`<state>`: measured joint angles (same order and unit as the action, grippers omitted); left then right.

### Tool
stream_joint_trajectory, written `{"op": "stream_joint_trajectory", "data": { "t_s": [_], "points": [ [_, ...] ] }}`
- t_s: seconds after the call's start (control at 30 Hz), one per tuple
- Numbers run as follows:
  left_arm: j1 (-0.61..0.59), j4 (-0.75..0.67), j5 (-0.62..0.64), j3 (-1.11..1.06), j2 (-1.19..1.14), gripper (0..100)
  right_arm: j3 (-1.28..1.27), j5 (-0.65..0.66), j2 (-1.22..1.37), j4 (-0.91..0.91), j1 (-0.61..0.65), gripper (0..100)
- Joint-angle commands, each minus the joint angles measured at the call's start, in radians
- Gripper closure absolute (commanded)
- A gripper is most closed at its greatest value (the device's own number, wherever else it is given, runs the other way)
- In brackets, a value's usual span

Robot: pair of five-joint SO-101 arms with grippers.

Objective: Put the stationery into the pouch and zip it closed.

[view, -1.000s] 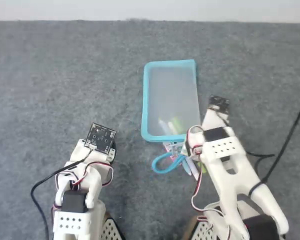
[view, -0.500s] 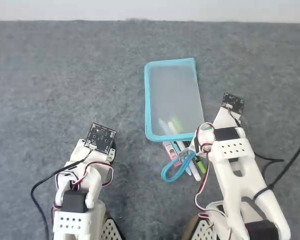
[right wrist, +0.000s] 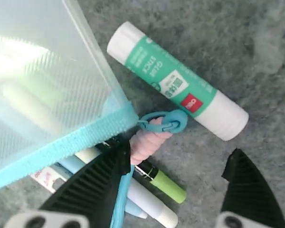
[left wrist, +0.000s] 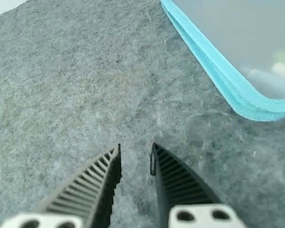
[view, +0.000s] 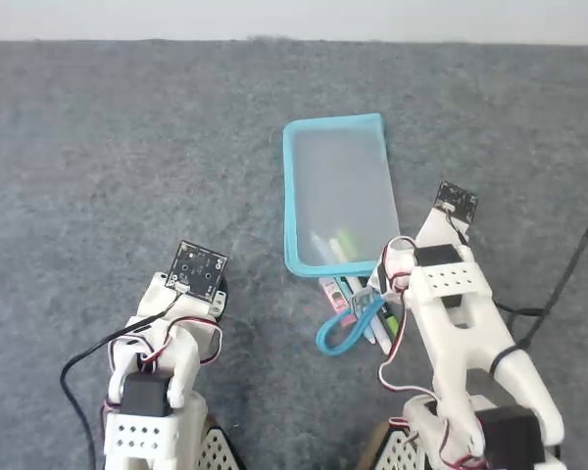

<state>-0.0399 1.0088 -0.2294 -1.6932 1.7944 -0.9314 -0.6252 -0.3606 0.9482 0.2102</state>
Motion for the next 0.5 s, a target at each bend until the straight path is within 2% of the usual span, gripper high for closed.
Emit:
{"op": "stream_joint_trajectory", "data": {
  "t_s": [0.0,0.1,0.23,0.37,0.47],
  "points": [
    [-0.003,-0.029,0.015,0.008,0.021,90,0.049,-0.021,0.013,-0.015,0.001,68.2],
    [-0.003,-0.029,0.015,0.008,0.021,90,0.049,-0.023,0.038,-0.018,-0.001,69.3],
    [-0.005,-0.029,0.017,0.008,0.021,90,0.051,-0.012,0.051,-0.018,-0.004,86.5],
    [-0.006,-0.029,0.017,0.008,0.021,90,0.066,0.144,0.051,-0.018,-0.007,98.8],
    [-0.006,-0.029,0.018,0.008,0.021,90,0.068,0.178,0.05,-0.01,-0.007,98.7]
  ]
}}
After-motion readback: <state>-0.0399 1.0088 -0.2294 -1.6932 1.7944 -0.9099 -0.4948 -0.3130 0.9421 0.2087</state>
